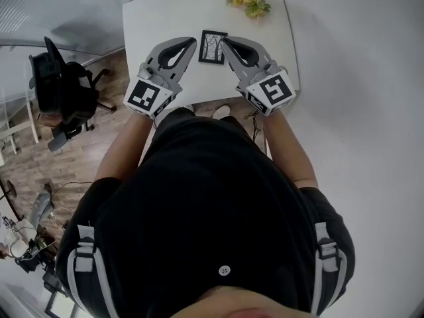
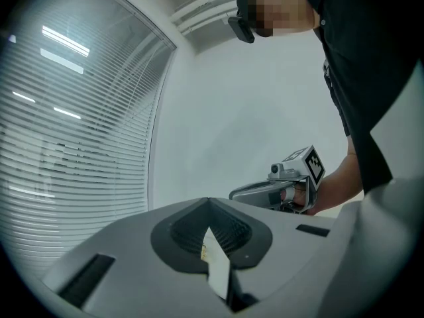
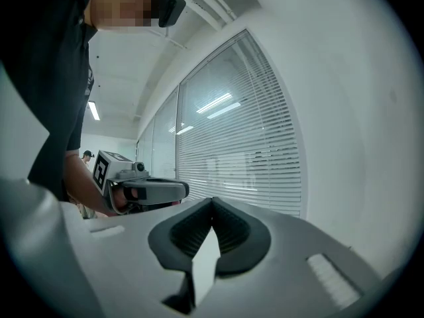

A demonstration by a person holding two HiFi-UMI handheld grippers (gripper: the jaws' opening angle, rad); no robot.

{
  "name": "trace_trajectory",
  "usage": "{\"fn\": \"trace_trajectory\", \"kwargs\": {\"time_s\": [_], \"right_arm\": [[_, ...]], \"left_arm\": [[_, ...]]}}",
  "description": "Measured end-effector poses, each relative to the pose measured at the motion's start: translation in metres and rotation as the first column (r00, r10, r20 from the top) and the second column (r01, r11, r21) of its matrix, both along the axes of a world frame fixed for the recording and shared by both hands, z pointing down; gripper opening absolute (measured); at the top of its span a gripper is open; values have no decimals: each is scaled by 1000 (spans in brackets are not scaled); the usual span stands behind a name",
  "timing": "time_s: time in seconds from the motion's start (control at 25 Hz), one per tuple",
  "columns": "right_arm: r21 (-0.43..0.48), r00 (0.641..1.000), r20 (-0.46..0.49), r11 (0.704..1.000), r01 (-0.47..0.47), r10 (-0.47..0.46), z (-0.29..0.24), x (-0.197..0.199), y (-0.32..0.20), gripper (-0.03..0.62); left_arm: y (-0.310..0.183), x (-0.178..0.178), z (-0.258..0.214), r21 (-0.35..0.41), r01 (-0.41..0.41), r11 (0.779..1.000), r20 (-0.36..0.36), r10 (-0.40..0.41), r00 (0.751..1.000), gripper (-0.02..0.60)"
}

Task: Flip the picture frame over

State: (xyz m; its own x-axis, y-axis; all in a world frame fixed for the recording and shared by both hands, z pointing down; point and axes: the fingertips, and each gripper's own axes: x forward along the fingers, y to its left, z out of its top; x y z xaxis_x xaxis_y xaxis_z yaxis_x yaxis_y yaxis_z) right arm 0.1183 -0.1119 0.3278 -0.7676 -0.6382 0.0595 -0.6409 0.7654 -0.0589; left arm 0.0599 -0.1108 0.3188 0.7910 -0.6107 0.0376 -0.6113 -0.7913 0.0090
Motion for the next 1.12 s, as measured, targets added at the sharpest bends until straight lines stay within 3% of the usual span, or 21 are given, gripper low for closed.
{"fn": "trace_trajectory", "kwargs": {"time_s": [0.4, 1.12], "right_arm": [[-14, 999, 18, 999, -37, 37, 2, 16, -5, 9], [-20, 999, 26, 999, -47, 48, 2, 20, -7, 9]], "left_arm": [[-2, 13, 2, 32, -13, 999, 32, 12, 999, 5], [-11, 10, 10, 1, 6, 1000, 42, -6, 999, 5]]}}
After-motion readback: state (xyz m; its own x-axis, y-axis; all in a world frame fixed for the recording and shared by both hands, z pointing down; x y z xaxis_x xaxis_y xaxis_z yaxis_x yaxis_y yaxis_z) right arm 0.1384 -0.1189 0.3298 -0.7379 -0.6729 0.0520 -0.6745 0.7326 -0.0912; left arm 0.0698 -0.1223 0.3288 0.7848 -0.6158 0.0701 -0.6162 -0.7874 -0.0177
